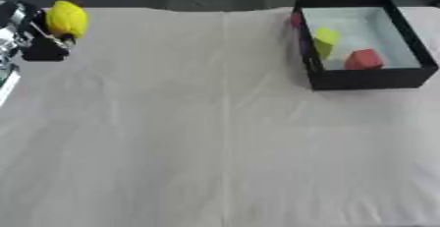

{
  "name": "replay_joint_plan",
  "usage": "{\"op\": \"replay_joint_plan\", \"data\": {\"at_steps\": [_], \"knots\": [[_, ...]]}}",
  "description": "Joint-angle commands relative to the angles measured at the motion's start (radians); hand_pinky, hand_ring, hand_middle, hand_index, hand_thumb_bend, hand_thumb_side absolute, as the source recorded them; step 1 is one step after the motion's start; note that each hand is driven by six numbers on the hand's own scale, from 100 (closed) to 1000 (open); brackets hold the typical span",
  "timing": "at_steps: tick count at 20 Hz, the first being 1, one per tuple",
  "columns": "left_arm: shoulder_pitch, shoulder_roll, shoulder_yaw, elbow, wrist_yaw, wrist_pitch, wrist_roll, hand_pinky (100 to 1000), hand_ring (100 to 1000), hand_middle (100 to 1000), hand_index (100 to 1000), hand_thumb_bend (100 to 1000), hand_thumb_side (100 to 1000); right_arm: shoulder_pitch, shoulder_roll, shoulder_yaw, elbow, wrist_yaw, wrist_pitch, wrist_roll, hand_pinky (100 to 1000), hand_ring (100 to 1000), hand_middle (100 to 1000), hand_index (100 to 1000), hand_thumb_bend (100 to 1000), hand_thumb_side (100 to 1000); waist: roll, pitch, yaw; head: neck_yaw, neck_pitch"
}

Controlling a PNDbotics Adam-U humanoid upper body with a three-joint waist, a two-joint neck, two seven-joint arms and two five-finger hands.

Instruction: Pick up the objects with one hand, pass them to the other hand, and then place them into the box on the other side of the table.

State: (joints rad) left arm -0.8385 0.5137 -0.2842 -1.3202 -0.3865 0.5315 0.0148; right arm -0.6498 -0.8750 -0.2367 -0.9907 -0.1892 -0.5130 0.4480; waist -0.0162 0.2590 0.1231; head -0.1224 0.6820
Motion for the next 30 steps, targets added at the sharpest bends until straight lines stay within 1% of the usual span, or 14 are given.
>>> {"op": "replay_joint_plan", "data": {"at_steps": [1, 6, 9, 13, 18, 21, 30], "knots": [[-0.004, -0.013, 0.001, -0.029, 0.026, -0.024, 0.078, 587, 567, 500, 438, 100, 151, -0.021, -0.046, 0.002, -0.035, -0.003, -0.006, 0.013, 1000, 1000, 1000, 1000, 100, 407, -0.002, -0.031, -0.003, 0.001, -0.012], [0.014, -0.078, -0.009, -0.038, -0.005, -0.066, 0.168, 581, 564, 496, 435, 100, 157, -0.05, -0.024, 0.039, -0.081, 0.021, -0.028, 0.066, 1000, 1000, 1000, 1000, 100, 337, -0.005, -0.032, -0.008, 0.001, -0.005], [0.022, -0.121, -0.014, -0.037, -0.032, -0.092, 0.209, 579, 563, 494, 434, 100, 162, -0.074, -0.004, 0.077, -0.105, 0.041, -0.048, 0.111, 1000, 1000, 1000, 1000, 100, 293, -0.007, -0.033, -0.01, -0.001, 0.001], [0.031, -0.166, -0.02, -0.032, -0.066, -0.126, 0.245, 579, 563, 493, 434, 100, 173, -0.105, 0.026, 0.129, -0.132, 0.059, -0.076, 0.167, 1000, 1000, 1000, 1000, 100, 258, -0.011, -0.036, -0.012, -0.005, 0.01], [0.043, -0.205, -0.029, -0.026, -0.1, -0.165, 0.267, 580, 562, 489, 437, 100, 178, -0.128, 0.065, 0.173, -0.136, 0.094, -0.097, 0.224, 1000, 1000, 1000, 1000, 100, 232, -0.012, -0.041, -0.011, -0.013, 0.017], [0.053, -0.225, -0.036, -0.019, -0.121, -0.19, 0.277, 579, 562, 489, 437, 100, 177, -0.144, 0.094, 0.188, -0.123, 0.123, -0.112, 0.26, 1000, 1000, 1000, 1000, 100, 224, -0.015, -0.043, -0.012, -0.024, 0.023], [0.05, -0.281, -0.054, -0.01, -0.204, -0.245, 0.293, 581, 566, 491, 439, 100, 177, -0.186, 0.149, 0.233, -0.112, 0.188, -0.167, 0.285, 1000, 1000, 1000, 1000, 100, 204, -0.02, -0.044, -0.005, -0.035, 0.029]]}}
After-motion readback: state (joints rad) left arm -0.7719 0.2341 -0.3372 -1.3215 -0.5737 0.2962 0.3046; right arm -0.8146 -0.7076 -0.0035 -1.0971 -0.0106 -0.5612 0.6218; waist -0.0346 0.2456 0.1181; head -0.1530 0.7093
